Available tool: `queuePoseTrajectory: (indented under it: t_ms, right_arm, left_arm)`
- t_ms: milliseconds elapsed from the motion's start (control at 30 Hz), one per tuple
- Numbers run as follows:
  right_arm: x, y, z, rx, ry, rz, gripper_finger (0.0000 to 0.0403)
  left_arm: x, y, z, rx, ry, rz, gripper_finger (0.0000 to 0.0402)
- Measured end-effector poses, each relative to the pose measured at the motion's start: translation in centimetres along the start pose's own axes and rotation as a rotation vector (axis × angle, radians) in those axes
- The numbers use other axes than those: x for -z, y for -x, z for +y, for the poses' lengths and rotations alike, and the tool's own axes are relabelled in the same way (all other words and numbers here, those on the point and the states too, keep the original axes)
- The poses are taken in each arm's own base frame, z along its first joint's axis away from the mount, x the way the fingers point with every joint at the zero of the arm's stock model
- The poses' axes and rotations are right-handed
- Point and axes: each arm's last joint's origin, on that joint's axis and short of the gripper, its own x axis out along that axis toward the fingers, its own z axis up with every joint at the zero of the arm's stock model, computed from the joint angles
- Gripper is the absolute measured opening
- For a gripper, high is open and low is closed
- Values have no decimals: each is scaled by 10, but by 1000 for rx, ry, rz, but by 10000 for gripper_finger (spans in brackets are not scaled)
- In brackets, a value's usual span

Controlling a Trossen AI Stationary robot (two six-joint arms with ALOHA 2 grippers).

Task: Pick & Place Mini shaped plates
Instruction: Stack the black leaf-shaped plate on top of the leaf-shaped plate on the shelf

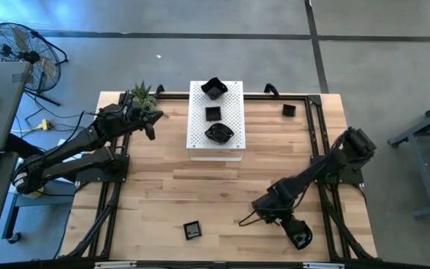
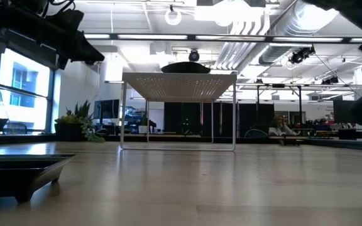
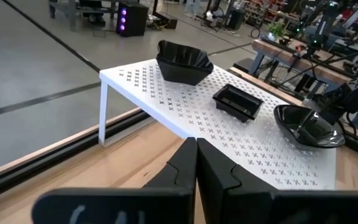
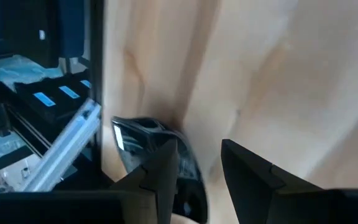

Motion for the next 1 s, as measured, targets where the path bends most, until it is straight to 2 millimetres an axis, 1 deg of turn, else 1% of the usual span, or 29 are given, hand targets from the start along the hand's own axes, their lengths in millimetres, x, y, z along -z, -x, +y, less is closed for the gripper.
queuePoseTrajectory:
  t_ms: [133, 267, 400, 567, 733, 1000]
  right_arm:
    - [-1, -5, 8, -20, 32, -12, 121]
    - [2, -12, 13, -29, 46, 4, 121]
    - [15, -25, 8, -46, -6, 55, 121]
    - [24, -31, -1, -31, -26, 79, 121]
    - [26, -35, -3, -40, -17, 73, 121]
    - [26, -35, -2, -95, 0, 84, 121]
  left_arm:
    - [1, 0, 0, -1, -11, 11, 1]
    - [2, 0, 0, 1, -33, 24, 1]
    - [2, 0, 0, 1, -49, 23, 1]
    - [2, 0, 0, 21, -47, 30, 1]
    - [3, 0, -1, 42, -41, 35, 1]
    - [4, 0, 0, 41, -42, 52, 1]
